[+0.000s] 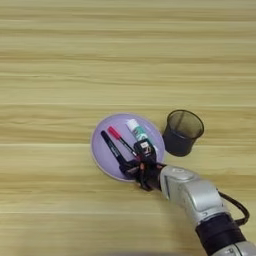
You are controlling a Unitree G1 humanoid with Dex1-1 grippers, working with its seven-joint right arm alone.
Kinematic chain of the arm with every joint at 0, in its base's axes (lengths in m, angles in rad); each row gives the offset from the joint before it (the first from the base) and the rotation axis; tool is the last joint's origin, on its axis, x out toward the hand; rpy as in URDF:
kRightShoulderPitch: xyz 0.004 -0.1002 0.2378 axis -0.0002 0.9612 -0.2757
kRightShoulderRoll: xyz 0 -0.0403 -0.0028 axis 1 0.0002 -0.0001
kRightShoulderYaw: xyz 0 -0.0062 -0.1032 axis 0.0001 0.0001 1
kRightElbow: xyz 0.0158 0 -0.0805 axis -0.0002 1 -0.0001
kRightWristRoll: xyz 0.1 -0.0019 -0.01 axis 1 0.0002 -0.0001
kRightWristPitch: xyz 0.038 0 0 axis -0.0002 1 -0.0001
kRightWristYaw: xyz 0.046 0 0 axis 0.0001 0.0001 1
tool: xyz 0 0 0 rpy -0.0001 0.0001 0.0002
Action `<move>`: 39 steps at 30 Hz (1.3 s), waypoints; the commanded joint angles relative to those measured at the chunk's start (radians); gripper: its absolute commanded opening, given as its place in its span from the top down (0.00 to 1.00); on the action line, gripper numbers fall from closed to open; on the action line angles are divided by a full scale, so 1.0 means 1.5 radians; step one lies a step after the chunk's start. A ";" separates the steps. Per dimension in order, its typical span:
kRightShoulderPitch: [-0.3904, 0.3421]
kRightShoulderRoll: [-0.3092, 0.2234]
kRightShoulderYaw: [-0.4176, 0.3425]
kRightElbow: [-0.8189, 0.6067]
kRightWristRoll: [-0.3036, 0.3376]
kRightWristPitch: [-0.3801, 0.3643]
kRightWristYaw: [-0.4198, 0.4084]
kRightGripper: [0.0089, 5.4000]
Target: Move the objects on the table
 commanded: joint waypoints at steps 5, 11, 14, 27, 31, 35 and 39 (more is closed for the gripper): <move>-0.020 0.008 -0.004 -0.041 0.000 -0.041 -0.012 0.81; -0.018 0.011 -0.003 -0.050 -0.008 -0.080 -0.022 0.81; -0.018 0.011 -0.003 -0.049 -0.008 -0.087 -0.024 0.81; -0.014 0.015 -0.012 -0.069 -0.016 -0.132 -0.034 0.81; -0.010 0.015 -0.014 -0.082 -0.019 -0.158 -0.046 0.81; -0.010 0.010 -0.010 -0.085 -0.038 -0.196 -0.063 0.81; -0.008 0.009 -0.009 -0.085 -0.046 -0.213 -0.068 0.81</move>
